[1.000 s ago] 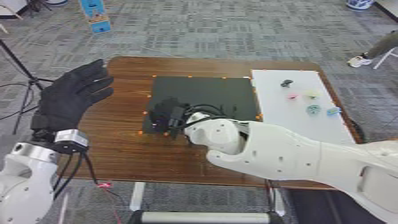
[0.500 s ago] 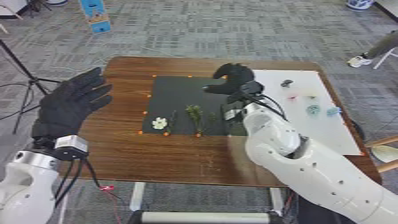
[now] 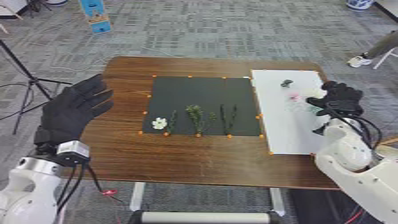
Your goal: Arrange flowers
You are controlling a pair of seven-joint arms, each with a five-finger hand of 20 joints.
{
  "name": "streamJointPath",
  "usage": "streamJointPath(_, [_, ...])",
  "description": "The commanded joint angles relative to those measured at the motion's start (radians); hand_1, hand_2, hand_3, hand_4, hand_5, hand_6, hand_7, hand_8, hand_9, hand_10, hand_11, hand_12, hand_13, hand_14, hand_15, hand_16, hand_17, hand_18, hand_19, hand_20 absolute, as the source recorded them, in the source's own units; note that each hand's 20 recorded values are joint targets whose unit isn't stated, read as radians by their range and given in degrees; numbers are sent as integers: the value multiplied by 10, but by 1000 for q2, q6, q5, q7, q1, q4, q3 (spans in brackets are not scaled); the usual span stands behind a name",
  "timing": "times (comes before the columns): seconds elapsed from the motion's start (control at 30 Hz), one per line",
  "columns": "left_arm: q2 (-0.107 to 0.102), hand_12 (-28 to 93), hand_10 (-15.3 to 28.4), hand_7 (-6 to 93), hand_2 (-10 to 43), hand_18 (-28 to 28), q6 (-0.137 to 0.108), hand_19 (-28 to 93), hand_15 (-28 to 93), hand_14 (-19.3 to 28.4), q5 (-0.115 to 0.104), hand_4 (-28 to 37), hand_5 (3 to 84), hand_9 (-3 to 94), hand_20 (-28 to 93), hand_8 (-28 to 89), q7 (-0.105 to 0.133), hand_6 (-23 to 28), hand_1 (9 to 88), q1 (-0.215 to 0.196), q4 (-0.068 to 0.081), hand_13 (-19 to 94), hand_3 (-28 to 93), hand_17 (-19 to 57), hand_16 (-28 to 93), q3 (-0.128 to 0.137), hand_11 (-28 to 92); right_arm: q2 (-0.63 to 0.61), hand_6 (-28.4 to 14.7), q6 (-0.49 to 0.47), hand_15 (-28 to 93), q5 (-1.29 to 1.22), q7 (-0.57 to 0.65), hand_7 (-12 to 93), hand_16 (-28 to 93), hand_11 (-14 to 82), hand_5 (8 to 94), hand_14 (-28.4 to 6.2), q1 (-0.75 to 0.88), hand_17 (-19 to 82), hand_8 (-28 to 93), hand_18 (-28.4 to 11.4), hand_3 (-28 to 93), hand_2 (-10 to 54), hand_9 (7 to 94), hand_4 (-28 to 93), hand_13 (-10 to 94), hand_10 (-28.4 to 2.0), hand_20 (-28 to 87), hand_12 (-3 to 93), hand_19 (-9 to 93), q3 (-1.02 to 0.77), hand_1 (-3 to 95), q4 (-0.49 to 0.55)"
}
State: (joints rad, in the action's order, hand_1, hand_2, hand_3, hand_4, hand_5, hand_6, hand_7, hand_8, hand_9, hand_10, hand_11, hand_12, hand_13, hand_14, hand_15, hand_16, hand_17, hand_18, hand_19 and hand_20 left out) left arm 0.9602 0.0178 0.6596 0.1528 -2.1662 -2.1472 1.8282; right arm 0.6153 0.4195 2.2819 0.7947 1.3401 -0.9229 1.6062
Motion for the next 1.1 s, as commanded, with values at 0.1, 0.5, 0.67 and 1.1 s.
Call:
streamJointPath(0.1, [10, 176, 119, 201, -55, 215, -3, 446, 315, 139, -3, -283, 358, 292, 117, -94, -13, 42, 220, -23, -10, 242, 723, -90, 19, 5, 225, -23, -6, -50, 845, -19, -79, 218, 333, 195, 480, -119, 50, 222, -124, -214, 468, -95, 514, -283, 555, -95, 489, 193, 755, 8, 476, -25])
streamJointPath(0.5, [9, 177, 120, 201, -54, 215, -3, 447, 314, 139, -29, -283, 358, 291, 117, -95, -15, 42, 220, -23, -11, 241, 724, -90, 19, 3, 225, -11, 13, -145, 853, -76, -140, 223, 325, 144, 488, -105, -22, 220, -135, -203, 574, -95, 511, -283, 564, -72, 493, 141, 744, 93, 444, -96])
streamJointPath(0.67, [8, 176, 120, 201, -53, 215, -8, 447, 314, 139, -21, -283, 358, 291, 117, -94, -17, 42, 219, -29, -15, 241, 724, -90, 18, 9, 225, -7, 37, -134, 860, -50, -115, 270, 321, 203, 565, -97, -24, 228, -145, -198, 791, -95, 594, -283, 592, -72, 506, 172, 749, 105, 352, -104])
streamJointPath(1.1, [9, 176, 120, 203, -53, 214, -7, 447, 315, 139, -14, -283, 358, 291, 117, -95, -17, 42, 220, -43, -21, 242, 724, -90, 19, 26, 225, -6, 33, -128, 858, -29, -112, 429, 360, 299, 716, -71, -45, 285, 30, -188, 794, -95, 797, -282, 675, -54, 517, 495, 781, 122, 527, -78])
